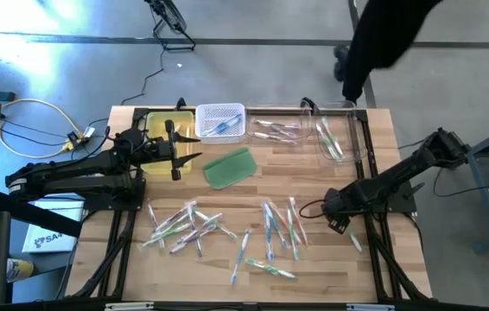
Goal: Pick & Place Toothbrushes
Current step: Put the green toothbrush into the right transparent bin
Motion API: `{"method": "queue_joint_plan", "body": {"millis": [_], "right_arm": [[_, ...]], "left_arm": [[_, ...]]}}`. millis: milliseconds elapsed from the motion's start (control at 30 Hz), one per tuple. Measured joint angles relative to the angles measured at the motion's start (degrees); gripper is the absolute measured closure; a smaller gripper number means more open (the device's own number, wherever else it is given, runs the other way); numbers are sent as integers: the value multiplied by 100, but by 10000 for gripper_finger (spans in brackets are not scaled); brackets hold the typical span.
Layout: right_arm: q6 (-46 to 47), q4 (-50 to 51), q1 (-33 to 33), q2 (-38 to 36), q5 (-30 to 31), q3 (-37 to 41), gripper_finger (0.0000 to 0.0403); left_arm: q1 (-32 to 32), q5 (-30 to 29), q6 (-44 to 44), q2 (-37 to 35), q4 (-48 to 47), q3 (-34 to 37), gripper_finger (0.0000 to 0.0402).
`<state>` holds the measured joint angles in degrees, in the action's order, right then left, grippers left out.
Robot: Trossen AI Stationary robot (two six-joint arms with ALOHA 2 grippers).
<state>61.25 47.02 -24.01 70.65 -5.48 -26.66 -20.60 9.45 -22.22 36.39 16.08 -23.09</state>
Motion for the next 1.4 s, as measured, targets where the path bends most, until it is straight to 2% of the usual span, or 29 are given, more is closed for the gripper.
{"method": "queue_joint_plan", "body": {"millis": [467, 867, 1067, 1400], "right_arm": [[-88, -28, 2, 9, 9, 12, 388], [-192, -367, 35, -420, -73, -279, 397], [-445, -450, 207, -736, 518, -724, 398], [-1758, -167, 894, -980, 1507, -1801, 398]], "left_arm": [[0, -17, 0, 1, -2, 0, 226], [0, -15, 0, 1, -125, 0, 226], [0, -15, 0, 1, -127, 0, 226], [0, -13, 2, 0, -127, 0, 226]]}}
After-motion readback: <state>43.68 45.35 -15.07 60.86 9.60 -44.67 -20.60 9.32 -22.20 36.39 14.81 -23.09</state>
